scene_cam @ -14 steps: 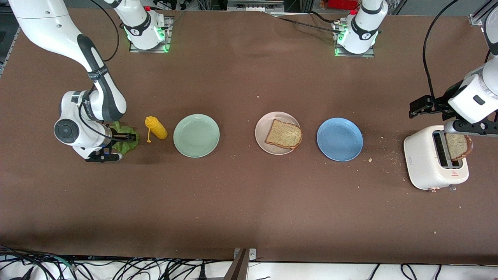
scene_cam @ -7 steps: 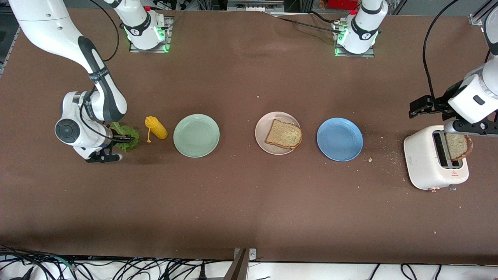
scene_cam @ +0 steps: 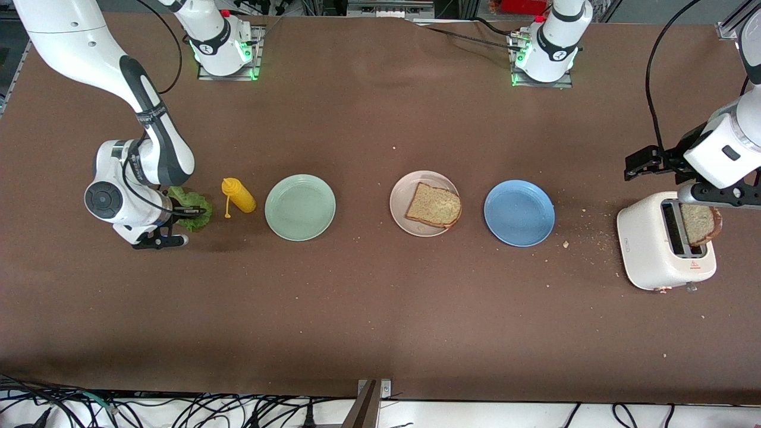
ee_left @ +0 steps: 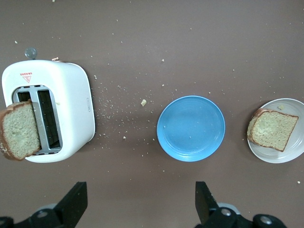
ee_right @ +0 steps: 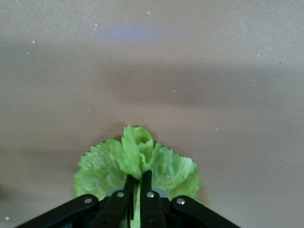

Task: Make sandwich in beige plate with both arms
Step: 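Close the right gripper on the green lettuce leaf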

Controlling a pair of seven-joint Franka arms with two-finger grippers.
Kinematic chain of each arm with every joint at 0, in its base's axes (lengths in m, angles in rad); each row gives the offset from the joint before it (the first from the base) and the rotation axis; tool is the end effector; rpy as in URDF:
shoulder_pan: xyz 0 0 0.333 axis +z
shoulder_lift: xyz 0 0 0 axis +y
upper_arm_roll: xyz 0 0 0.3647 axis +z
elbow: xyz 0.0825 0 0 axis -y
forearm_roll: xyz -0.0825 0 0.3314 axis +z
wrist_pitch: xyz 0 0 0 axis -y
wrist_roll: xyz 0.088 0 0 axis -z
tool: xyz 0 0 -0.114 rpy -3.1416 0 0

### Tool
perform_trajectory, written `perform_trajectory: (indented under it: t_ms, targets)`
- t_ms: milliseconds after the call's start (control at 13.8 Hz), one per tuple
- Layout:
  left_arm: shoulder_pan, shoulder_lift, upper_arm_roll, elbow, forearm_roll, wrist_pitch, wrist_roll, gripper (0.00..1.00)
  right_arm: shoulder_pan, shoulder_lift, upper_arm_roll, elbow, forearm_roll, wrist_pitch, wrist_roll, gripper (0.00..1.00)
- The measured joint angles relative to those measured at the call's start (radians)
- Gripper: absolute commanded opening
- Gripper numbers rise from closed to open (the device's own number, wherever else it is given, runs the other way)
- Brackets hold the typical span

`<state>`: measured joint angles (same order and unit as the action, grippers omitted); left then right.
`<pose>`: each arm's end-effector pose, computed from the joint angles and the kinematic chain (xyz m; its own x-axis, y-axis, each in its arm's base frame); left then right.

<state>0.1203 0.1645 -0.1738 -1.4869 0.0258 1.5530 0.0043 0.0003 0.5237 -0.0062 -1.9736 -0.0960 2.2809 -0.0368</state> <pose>0.5536 -0.0174 0.6139 0.9937 -0.0575 -0.0958 -0.0575 -0.9983 0.0030 0.5804 -0.0059 0.2620 0.9713 0.0935 -0.2188 0.1074 -0.9928 0.0527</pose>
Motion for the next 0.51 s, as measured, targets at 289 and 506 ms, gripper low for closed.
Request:
perform_trajectory:
  t_ms: [289,506]
  targets:
    - [0.0,0.0,-0.001,0.0,0.0,0.0,0.0,1.0,0.0,-0.014,0.0,0.008,-0.001,0.005,-0.04,0.0]
    - [0.0,0.0,-0.001,0.0,0.0,0.0,0.0,1.0,0.0,-0.045,0.0,0.059,-0.003,-0.063,-0.081,0.0]
